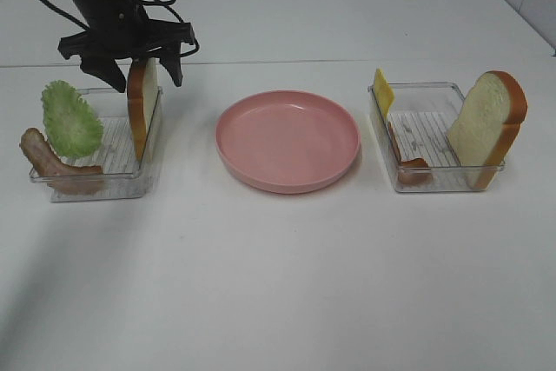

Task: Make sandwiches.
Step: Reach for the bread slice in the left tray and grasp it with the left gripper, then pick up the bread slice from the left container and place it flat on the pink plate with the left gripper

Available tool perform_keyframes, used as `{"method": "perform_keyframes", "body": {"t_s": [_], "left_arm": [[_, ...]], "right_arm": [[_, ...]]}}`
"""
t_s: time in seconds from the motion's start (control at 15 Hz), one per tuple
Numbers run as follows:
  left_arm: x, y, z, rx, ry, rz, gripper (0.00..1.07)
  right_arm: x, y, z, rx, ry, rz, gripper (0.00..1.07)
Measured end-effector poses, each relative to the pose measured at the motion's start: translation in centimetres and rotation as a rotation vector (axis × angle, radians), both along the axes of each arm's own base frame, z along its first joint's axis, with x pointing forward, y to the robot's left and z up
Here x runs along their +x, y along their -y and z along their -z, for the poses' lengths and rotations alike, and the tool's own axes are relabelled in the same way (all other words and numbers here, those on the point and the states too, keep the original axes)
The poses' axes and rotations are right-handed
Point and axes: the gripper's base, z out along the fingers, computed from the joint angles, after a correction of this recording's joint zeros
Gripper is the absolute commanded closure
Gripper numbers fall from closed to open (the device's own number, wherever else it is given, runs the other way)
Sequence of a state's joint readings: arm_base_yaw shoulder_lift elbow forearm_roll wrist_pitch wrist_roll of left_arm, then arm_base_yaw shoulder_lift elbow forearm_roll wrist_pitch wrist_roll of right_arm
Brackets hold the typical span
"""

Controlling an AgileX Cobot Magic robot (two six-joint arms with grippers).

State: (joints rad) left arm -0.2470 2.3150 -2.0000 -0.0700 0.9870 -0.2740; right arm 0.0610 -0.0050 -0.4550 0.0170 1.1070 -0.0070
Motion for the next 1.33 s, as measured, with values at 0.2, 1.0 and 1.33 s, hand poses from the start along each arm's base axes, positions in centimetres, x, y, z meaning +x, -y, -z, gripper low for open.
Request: {"method": "perform_keyframes", "body": {"t_s": [0.2, 1.0, 1.33], "left_arm": [[0.0, 0.0, 0.0, -0.003, -0.003, -0.01, 0.85], [-0.3, -0.1, -6.5, 0.006, 0.004, 0.003, 0.94], [-0.4, 0.9, -11.5, -0.142, 0.129, 0.012, 0.94]], "right_arm": [[0.0, 0.0, 0.0, 0.0, 0.0, 0.0, 0.1], [0.0, 0.0, 0.0, 0.001, 0.0, -0.001, 0.1], [0.0, 0.0, 0.0, 0.001, 0.0, -0.001, 0.1]]}}
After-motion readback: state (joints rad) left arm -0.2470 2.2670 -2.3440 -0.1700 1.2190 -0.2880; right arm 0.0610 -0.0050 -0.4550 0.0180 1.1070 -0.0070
